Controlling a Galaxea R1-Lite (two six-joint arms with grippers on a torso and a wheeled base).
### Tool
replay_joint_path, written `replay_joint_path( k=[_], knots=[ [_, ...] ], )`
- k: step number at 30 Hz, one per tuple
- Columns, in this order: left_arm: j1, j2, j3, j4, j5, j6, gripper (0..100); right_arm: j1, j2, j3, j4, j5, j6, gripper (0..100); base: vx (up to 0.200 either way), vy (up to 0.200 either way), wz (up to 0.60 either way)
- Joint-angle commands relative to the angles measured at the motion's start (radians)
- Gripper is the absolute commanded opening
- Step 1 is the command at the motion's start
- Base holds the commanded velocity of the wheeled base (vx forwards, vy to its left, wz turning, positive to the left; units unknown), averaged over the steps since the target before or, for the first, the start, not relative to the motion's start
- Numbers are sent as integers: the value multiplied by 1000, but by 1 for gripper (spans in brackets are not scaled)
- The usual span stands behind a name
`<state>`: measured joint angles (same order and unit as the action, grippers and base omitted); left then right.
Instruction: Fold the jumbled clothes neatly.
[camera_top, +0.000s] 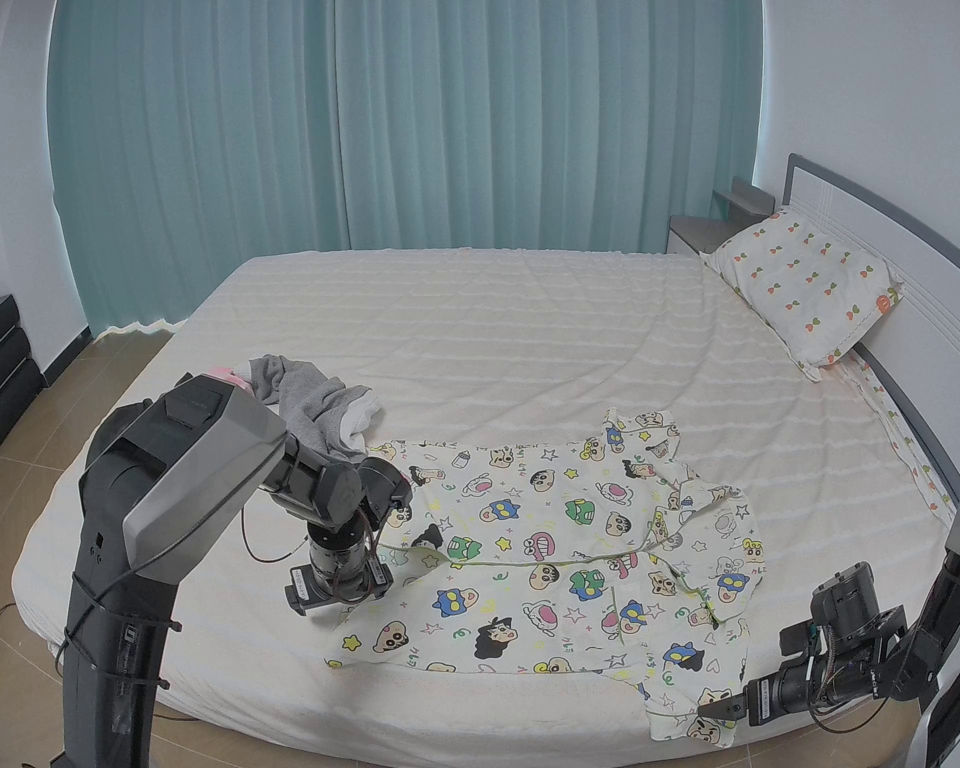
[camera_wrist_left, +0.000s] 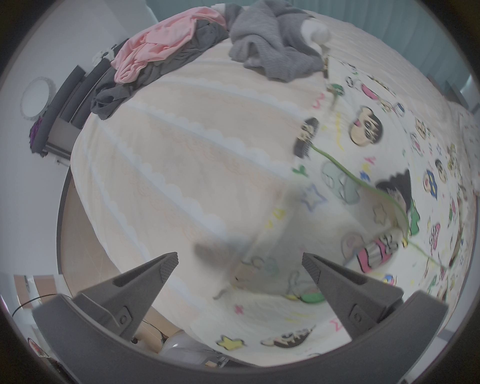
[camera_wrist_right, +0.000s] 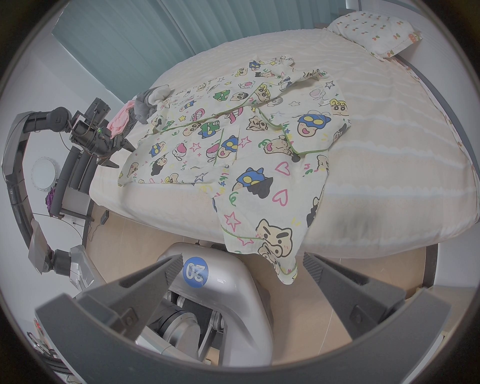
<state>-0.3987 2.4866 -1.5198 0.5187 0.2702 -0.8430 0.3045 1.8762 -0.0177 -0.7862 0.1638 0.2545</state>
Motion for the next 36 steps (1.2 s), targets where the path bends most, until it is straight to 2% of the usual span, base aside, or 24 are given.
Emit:
replay_joint_path(
  k=[1,4,7,10,20,28,36],
  knots=[
    [-26,0,15,0,-2,5,100,-2,0,15,-2,0,0,100,0,0,0],
    [-52,-11,15,-5,-31,2,100,-8,1,15,-2,2,0,100,0,0,0],
    [-95,-64,15,-6,-180,-2,100,-10,1,15,-2,2,0,100,0,0,0],
    [-118,-74,18,-3,-203,-4,100,-10,1,15,-2,2,0,100,0,0,0],
    [-209,-80,66,-6,-195,1,100,-10,4,15,-4,2,0,100,0,0,0],
    [-210,-77,66,-8,-192,4,100,-11,1,15,-4,2,0,100,0,0,0],
    [-198,-132,70,-46,-227,-57,100,-10,9,15,-4,2,0,100,0,0,0]
  ],
)
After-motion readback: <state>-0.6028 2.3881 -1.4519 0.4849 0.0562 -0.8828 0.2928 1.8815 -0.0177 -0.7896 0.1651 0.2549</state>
